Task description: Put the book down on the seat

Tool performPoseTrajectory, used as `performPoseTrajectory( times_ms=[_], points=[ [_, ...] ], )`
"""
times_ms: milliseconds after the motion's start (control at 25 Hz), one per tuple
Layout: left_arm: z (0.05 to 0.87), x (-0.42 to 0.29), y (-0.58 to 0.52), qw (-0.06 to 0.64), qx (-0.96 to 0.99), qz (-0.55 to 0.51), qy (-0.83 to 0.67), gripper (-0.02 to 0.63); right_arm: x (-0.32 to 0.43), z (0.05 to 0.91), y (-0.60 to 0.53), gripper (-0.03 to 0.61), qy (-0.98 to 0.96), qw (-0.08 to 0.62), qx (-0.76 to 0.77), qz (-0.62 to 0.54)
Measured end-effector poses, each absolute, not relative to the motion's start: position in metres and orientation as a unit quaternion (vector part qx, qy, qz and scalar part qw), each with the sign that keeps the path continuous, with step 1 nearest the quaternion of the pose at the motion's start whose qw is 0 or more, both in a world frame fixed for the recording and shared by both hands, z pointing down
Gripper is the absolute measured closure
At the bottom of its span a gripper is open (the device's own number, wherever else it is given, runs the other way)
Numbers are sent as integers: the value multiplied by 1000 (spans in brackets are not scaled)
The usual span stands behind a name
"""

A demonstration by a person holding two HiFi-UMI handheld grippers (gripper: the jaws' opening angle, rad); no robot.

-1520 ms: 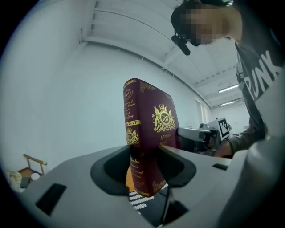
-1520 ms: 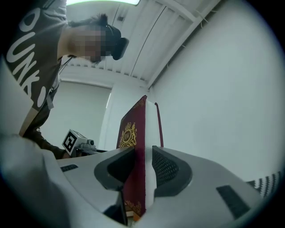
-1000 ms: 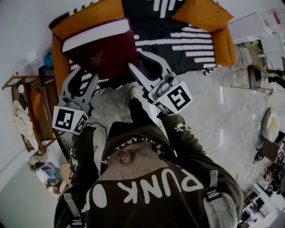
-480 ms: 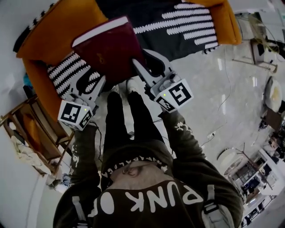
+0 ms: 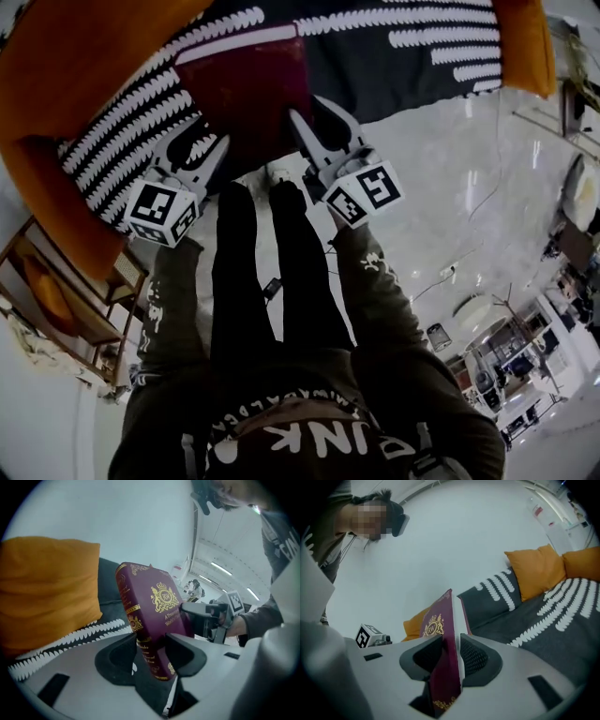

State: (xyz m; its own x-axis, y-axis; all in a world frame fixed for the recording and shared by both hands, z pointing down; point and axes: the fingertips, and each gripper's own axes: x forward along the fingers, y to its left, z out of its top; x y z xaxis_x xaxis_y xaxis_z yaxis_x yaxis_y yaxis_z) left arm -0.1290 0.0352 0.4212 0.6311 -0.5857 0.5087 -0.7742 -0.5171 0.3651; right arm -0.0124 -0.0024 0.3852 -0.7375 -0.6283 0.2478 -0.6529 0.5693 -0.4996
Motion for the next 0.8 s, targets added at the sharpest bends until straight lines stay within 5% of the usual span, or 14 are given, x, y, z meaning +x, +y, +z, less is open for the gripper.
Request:
performPoseTrajectory(
  times_ms=[280,800],
  points=[
    [526,-133,24,320,839,171,-406,434,-15,502,-8,457,-861,59,385,327],
    [577,-127,-35,269,838,229,-416,449,-11,574,-53,448,-849,158,399,309]
  ],
)
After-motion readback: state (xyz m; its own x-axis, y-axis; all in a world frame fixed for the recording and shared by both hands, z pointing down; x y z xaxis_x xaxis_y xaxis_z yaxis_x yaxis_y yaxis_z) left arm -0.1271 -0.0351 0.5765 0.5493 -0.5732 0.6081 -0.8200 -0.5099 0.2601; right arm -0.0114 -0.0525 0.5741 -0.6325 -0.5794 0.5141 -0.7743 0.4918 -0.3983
